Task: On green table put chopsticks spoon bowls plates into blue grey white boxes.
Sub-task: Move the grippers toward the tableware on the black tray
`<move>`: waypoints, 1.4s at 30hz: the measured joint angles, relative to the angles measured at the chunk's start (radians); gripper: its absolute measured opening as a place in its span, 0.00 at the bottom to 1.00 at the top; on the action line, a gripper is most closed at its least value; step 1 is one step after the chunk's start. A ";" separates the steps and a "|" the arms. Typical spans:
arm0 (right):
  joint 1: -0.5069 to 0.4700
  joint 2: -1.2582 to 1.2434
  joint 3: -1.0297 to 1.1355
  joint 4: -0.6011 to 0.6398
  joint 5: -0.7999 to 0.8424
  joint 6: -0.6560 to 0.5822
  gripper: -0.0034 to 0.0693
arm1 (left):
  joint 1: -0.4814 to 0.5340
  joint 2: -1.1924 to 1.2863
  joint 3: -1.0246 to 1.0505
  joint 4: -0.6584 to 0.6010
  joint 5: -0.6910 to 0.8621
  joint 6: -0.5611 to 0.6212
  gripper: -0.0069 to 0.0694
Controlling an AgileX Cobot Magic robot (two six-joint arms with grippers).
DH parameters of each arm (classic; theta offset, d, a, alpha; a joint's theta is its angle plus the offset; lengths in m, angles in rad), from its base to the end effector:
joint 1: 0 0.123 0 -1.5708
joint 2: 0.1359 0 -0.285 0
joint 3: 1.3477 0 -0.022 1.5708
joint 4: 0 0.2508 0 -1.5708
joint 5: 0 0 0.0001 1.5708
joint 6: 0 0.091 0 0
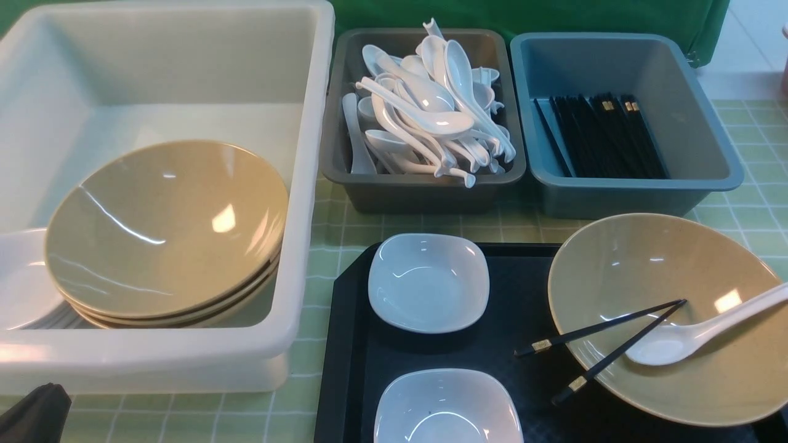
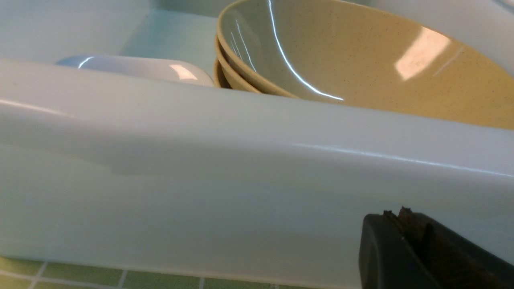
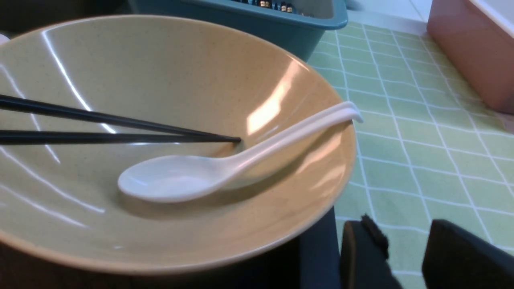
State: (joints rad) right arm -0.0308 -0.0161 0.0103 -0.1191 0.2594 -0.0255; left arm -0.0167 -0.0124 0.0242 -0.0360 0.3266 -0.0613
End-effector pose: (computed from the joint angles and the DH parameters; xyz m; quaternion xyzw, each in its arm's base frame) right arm 0.0543 -0.0045 0.1872 -0.0320 0.7622 -0.0669 0.6431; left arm 0.0537 -0.0020 0.1762 -0.0275 0.7896 -0.0389 0.6118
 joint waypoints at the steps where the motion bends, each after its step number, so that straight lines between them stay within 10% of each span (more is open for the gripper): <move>1: 0.000 0.000 0.000 0.000 0.000 0.000 0.37 | 0.000 0.000 0.000 0.000 0.000 0.000 0.09; 42: 0.000 0.000 0.013 0.000 -0.100 0.000 0.37 | 0.000 0.000 0.003 0.060 -0.028 0.001 0.09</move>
State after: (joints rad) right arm -0.0308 -0.0161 0.0234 -0.1191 0.1596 -0.0255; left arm -0.0167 -0.0124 0.0274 0.0245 0.2989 -0.0604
